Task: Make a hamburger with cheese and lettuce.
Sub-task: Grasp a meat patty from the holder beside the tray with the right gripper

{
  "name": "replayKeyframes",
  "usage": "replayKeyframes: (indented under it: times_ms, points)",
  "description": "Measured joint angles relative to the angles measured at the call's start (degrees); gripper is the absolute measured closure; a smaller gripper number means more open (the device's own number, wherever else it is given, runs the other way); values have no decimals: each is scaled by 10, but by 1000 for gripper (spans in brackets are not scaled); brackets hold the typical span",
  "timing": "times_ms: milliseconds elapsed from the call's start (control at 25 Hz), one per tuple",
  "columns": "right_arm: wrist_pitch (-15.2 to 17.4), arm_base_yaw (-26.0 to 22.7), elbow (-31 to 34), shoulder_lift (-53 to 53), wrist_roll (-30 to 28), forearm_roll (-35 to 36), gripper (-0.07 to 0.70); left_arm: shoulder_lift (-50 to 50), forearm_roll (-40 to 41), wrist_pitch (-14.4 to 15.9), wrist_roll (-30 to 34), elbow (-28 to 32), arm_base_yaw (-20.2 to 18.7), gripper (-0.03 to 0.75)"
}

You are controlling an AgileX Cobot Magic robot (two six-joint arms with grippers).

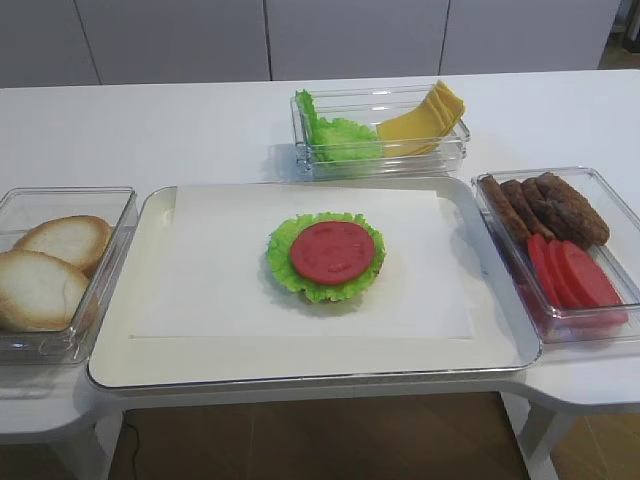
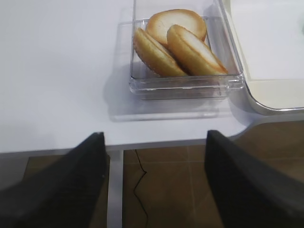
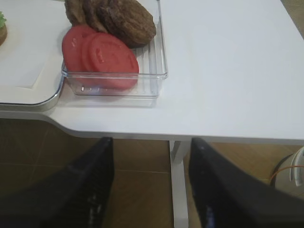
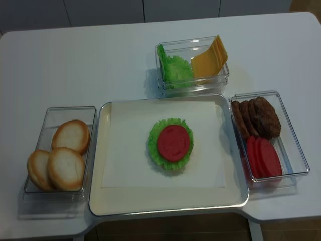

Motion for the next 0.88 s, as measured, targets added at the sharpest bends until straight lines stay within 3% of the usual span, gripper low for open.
replayKeyframes:
  times_ms: [880]
  points:
    - [0, 0, 0, 0, 0, 0, 244, 0, 0, 0, 0, 0, 0, 239]
